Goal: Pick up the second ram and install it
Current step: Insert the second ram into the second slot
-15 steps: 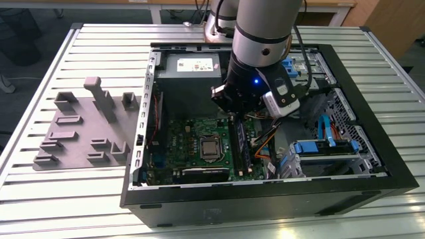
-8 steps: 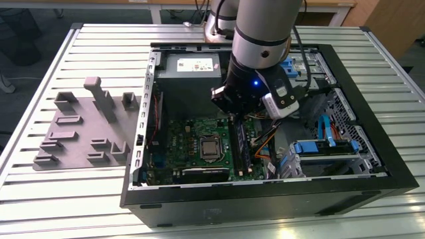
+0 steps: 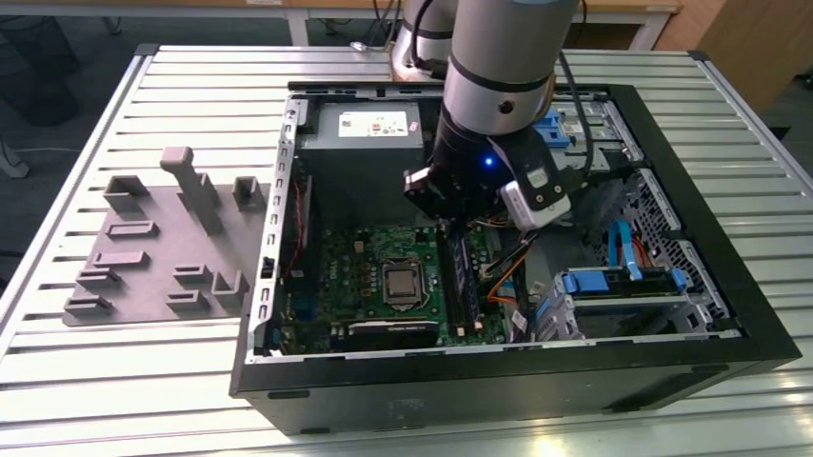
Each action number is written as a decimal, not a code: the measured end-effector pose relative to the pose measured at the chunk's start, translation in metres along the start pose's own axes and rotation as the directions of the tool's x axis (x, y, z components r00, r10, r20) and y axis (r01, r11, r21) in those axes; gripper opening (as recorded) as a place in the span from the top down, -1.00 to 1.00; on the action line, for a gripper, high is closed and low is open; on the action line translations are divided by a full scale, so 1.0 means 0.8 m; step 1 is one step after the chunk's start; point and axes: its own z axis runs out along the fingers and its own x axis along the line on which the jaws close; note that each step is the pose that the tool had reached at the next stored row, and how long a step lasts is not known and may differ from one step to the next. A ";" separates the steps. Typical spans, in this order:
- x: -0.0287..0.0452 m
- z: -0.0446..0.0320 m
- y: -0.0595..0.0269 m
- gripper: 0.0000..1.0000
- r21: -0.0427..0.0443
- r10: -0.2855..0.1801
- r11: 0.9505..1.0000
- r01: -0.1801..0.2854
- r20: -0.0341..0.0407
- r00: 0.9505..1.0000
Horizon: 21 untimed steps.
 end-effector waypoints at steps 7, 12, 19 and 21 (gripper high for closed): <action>-0.0001 0.0039 0.000 0.72 0.000 0.000 1.000 0.000 0.000 1.000; -0.0001 0.0067 0.000 0.72 0.000 0.000 1.000 0.000 0.000 1.000; -0.0002 0.0123 0.000 0.72 0.000 0.000 1.000 0.000 0.000 1.000; -0.0003 0.0145 0.000 0.72 0.000 0.000 1.000 0.000 0.000 1.000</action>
